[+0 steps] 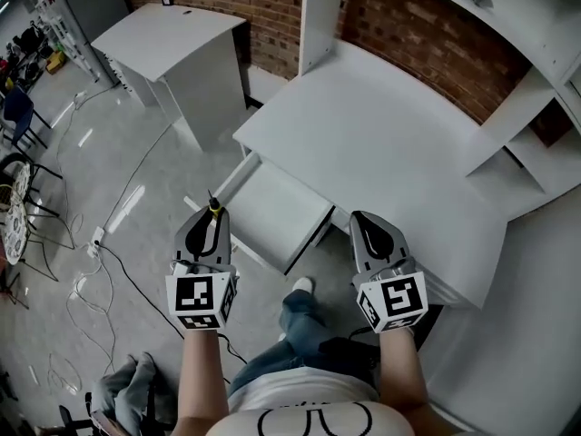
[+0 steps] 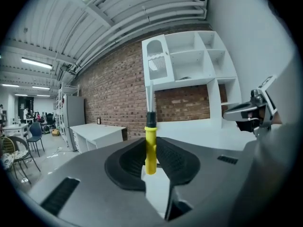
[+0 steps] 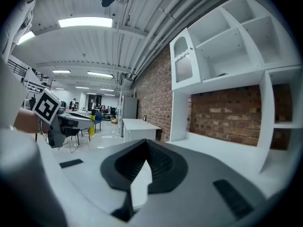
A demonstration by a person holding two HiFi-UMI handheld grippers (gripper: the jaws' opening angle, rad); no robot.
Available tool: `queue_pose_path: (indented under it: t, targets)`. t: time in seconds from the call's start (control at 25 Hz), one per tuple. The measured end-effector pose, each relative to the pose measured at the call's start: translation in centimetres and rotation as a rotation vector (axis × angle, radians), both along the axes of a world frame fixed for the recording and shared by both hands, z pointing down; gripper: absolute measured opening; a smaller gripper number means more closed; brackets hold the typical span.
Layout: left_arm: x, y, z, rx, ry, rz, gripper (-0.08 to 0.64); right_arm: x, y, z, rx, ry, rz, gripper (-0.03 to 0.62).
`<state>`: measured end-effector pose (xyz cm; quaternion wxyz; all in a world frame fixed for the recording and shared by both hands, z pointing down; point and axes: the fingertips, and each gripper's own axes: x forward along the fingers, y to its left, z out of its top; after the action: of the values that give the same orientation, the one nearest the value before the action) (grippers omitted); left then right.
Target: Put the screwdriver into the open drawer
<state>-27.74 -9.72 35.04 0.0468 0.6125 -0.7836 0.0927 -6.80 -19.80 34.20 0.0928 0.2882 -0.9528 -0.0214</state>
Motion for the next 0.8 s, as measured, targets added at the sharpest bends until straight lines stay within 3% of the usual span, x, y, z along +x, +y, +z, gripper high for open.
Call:
queue_pose_path:
  t: [0.36, 0.8]
  targets:
    - [-0.4, -12.4, 1.6, -0.084, -0.020, 0.138, 0.077, 0.2, -9.0, 1.3, -0.060, -0.019, 0.102, 0.011]
    - [1.2, -18.1, 13.2, -0.347, 0.056, 0.277, 0.077, 1.2, -12.5, 8.3, -0.207, 0.034, 0.179, 0.009]
